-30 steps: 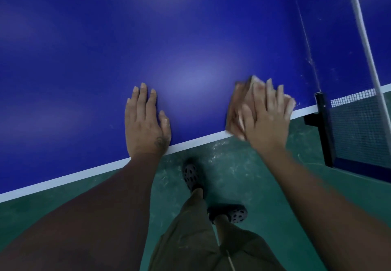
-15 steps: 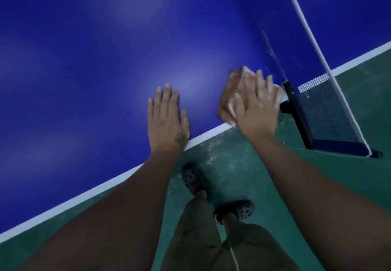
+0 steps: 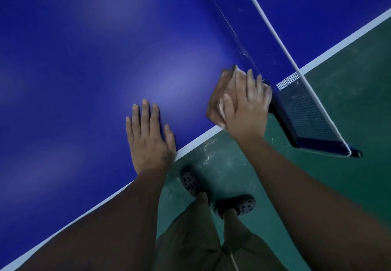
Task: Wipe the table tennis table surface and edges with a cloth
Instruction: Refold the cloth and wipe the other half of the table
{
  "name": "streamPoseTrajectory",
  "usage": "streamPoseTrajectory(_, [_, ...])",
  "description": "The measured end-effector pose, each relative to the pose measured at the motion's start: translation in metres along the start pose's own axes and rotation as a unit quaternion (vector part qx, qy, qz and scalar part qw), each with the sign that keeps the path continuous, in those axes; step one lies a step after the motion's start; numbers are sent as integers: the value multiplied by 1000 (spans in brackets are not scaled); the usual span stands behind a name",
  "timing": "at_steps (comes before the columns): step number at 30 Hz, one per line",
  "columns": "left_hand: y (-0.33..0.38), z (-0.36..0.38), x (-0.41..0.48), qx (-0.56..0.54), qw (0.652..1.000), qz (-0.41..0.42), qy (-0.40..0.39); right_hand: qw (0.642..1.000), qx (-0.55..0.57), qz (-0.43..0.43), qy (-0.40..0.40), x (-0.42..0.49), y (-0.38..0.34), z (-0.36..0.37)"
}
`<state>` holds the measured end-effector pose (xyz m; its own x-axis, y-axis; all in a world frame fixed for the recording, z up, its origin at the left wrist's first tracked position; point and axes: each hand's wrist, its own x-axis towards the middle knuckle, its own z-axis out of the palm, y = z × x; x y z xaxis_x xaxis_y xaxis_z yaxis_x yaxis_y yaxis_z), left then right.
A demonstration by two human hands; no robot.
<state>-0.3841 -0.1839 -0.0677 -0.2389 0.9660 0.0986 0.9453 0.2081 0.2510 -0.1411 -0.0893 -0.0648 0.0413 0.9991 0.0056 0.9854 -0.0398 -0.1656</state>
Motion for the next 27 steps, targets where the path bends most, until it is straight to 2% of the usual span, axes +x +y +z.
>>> streamPoseTrajectory(2, [0,-1,-1,-6,1000,1,0,997,34,66,9,-26,-22,3])
streamPoseTrajectory(3, [-1,0,0,-7,1000,0,0,998,41,49,-1,-44,-37,5])
streamPoseTrajectory(6, [-1,-1,1,-13,1000,3,4,988,57,-129,-59,-72,-53,6])
streamPoseTrajectory(8, [1,-2,2,-17,1000,7,7,977,34,-205,-51,-40,-39,4])
streamPoseTrajectory(9, [0,-2,1,-16,1000,5,9,980,11,-195,-45,-21,-32,4])
streamPoseTrajectory(11, [0,-2,0,-15,1000,3,12,996,-2,-85,-38,6,-19,-2])
streamPoseTrajectory(13, [0,-2,0,-15,1000,0,11,998,36,32,-33,1,-18,-5])
streamPoseTrajectory(15, [-1,-1,0,-14,1000,0,10,992,90,87,-26,-29,-36,-3])
streamPoseTrajectory(17, [-2,-1,-1,-15,1000,1,9,967,220,127,-9,-66,-63,2])
streamPoseTrajectory(19, [-1,-3,0,-21,1000,0,4,919,359,164,-5,-99,-92,5])
streamPoseTrajectory(20, [0,-4,0,-23,1000,0,3,904,395,167,-6,-111,-102,5])
streamPoseTrajectory(23, [-2,-6,1,-31,1000,1,4,906,415,81,-32,-139,-97,5])
streamPoseTrajectory(26, [-1,-10,-1,-59,998,4,-4,943,287,-88,-143,-156,-58,-10])
streamPoseTrajectory(27, [-1,-12,-2,-66,998,6,-9,940,251,-128,-193,-159,-43,-16])
